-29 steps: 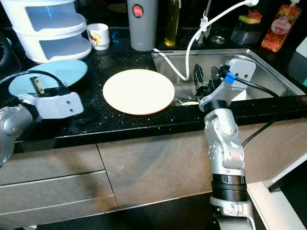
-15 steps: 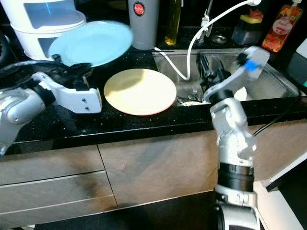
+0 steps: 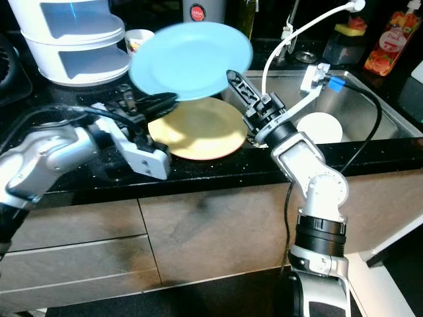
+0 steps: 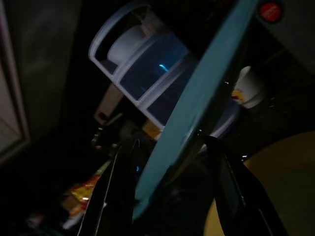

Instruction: Kitchen organization

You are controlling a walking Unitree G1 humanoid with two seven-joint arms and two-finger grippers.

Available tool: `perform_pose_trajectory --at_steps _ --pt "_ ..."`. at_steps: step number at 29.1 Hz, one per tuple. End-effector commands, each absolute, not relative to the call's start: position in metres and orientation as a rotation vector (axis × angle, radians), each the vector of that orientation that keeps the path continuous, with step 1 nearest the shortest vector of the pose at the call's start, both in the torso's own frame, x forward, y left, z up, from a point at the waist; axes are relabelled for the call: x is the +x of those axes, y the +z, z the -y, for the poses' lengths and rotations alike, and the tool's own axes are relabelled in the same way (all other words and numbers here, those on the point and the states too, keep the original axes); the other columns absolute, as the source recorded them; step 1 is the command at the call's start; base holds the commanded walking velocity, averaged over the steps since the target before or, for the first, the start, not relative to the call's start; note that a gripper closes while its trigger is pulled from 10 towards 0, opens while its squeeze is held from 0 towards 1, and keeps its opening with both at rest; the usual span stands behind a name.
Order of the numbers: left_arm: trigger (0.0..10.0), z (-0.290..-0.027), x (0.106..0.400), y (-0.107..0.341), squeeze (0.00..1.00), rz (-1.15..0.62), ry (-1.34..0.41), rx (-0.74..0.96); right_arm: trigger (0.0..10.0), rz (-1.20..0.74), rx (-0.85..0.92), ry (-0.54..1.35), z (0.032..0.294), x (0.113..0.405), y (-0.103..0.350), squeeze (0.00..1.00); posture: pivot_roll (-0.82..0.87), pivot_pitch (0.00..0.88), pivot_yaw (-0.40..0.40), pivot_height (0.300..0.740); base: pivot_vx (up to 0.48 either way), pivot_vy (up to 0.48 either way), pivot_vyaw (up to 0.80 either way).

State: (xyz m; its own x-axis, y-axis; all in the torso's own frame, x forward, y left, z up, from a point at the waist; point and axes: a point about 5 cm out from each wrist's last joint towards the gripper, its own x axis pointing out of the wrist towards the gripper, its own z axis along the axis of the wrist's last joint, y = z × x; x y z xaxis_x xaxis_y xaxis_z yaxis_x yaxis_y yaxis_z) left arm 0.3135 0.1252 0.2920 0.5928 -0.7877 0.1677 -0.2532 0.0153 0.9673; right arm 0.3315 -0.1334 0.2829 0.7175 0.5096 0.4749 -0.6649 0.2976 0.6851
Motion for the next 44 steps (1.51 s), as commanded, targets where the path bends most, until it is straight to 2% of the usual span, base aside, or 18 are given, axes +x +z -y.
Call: perform_pose_trajectory --at_steps 1,7,8,19,20,23,24,28,29,30,31,34,37,38,40,41,43,44 --pt "10.0 -0.116 0.313 0.291 0.0 0.955 -0.545 1.54 10.0 0.154 1.045 0.787 0.134 0.333 0.282 0.0 0.17 0.024 -0.095 0.74 0.0 0.0 0.0" --pt "10.0 -0.102 0.31 0.287 0.0 1.017 -0.61 1.522 10.0 0.108 1.101 0.796 0.124 0.336 0.28 0.0 0.16 0.02 -0.096 0.74 0.0 0.0 0.0" --pt "10.0 -0.099 0.309 0.282 0.0 1.025 -0.646 1.527 0.0 0.082 1.106 0.764 0.123 0.34 0.277 0.0 0.17 0.019 -0.098 0.74 0.0 0.0 0.0" --pt "10.0 -0.104 0.31 0.271 0.0 1.023 -0.673 1.561 0.0 0.112 1.101 0.699 0.13 0.344 0.28 0.0 0.17 0.017 -0.101 0.74 0.0 0.0 0.0" --pt "10.0 -0.105 0.311 0.271 0.49 1.015 -0.668 1.557 0.0 0.114 1.098 0.693 0.13 0.344 0.28 0.0 0.17 0.017 -0.101 0.74 0.0 0.0 0.0" --pt "10.0 -0.105 0.311 0.271 0.49 1.011 -0.666 1.554 0.0 0.115 1.096 0.689 0.131 0.344 0.28 0.0 0.17 0.017 -0.101 0.74 0.0 0.0 0.0" --pt "10.0 -0.106 0.312 0.271 1.0 0.991 -0.676 1.53 0.0 0.119 1.093 0.682 0.131 0.344 0.28 0.0 0.17 0.014 -0.1 0.74 0.0 0.0 0.0" --pt "10.0 -0.112 0.312 0.27 1.0 0.981 -0.636 1.499 0.0 0.131 1.09 0.639 0.135 0.346 0.278 0.0 0.17 0.013 -0.1 0.74 0.0 0.0 0.0" --pt "10.0 -0.113 0.311 0.271 0.06 0.992 -0.622 1.493 10.0 0.138 1.103 0.631 0.137 0.347 0.279 0.0 0.17 0.013 -0.1 0.74 0.0 0.0 0.0" --pt "10.0 -0.113 0.311 0.271 0.06 0.992 -0.622 1.493 10.0 0.138 1.103 0.631 0.137 0.347 0.279 0.0 0.17 0.013 -0.1 0.74 0.0 0.0 0.0" --pt "10.0 -0.114 0.31 0.272 0.0 1.01 -0.608 1.491 10.0 0.145 1.114 0.624 0.139 0.347 0.279 0.0 0.17 0.013 -0.1 0.74 0.0 0.0 0.0" --pt "10.0 -0.128 0.307 0.272 0.0 1.027 -0.552 1.484 10.0 0.237 1.121 0.549 0.156 0.348 0.286 0.0 0.17 0.017 -0.092 0.74 0.0 0.0 0.0" --pt "10.0 -0.149 0.311 0.267 0.0 0.831 -0.516 1.32 10.0 0.347 1.023 0.453 0.178 0.345 0.293 0.0 0.17 0.024 -0.085 0.74 0.0 0.0 0.0" --pt "10.0 -0.149 0.311 0.267 0.0 0.831 -0.516 1.32 10.0 0.347 1.023 0.453 0.178 0.345 0.293 0.0 0.17 0.024 -0.085 0.74 0.0 0.0 0.0" --pt "10.0 -0.161 0.317 0.263 0.0 0.654 -0.454 1.105 10.0 0.405 0.923 0.396 0.189 0.342 0.297 0.0 0.16 0.027 -0.081 0.74 0.0 0.0 0.0" --pt "10.0 -0.161 0.317 0.263 0.0 0.654 -0.454 1.105 10.0 0.405 0.923 0.396 0.189 0.342 0.297 0.0 0.16 0.027 -0.081 0.74 0.0 0.0 0.0" --pt "10.0 -0.175 0.33 0.253 0.0 0.327 -0.358 0.584 10.0 0.438 0.83 0.331 0.198 0.338 0.296 0.0 0.16 0.037 -0.08 0.74 0.0 0.0 0.0" --pt "10.0 -0.176 0.333 0.246 0.0 0.229 -0.354 0.392 10.0 0.443 0.81 0.313 0.201 0.336 0.295 0.0 0.16 0.037 -0.08 0.74 0.0 0.0 0.0"
